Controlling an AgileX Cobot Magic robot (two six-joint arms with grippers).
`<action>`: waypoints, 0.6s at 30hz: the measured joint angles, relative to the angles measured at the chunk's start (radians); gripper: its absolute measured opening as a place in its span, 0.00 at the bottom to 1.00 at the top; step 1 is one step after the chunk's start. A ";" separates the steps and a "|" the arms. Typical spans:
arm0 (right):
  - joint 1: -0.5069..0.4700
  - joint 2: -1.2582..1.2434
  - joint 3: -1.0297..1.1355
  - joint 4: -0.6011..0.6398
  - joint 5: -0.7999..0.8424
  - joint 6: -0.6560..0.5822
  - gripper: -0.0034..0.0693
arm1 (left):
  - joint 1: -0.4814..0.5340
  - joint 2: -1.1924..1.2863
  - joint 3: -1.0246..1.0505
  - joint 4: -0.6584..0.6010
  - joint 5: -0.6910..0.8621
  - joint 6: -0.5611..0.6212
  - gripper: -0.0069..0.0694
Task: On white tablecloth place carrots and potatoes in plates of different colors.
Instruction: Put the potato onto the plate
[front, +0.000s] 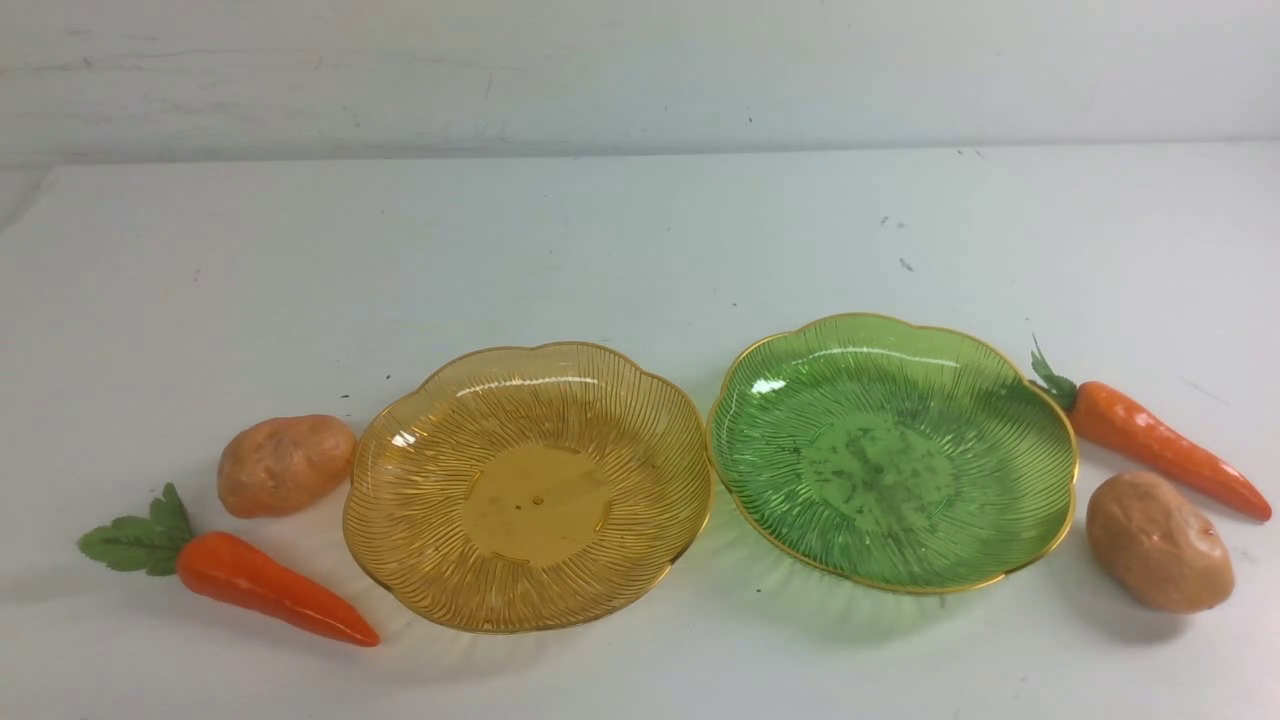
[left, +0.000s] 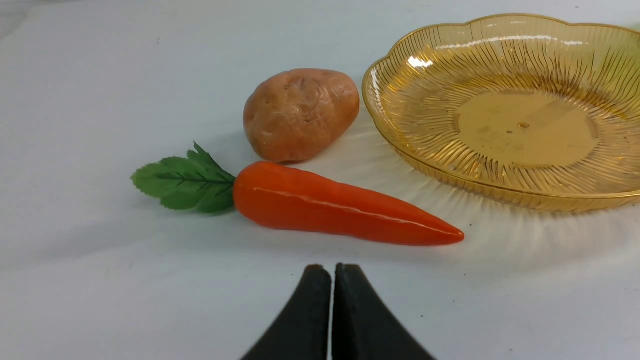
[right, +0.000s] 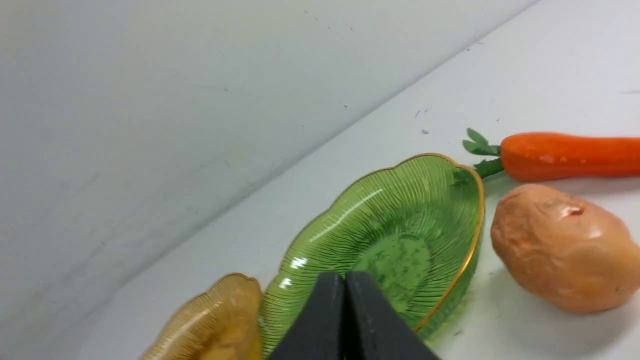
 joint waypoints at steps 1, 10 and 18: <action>0.000 0.000 0.000 0.037 -0.003 0.003 0.03 | 0.000 0.000 0.000 0.000 0.000 0.000 0.09; 0.000 0.026 -0.135 0.148 -0.054 -0.107 0.03 | 0.000 0.000 0.000 0.000 0.001 0.000 0.09; 0.000 0.557 -0.637 -0.193 0.595 -0.090 0.03 | 0.000 0.000 0.000 0.000 0.001 0.000 0.09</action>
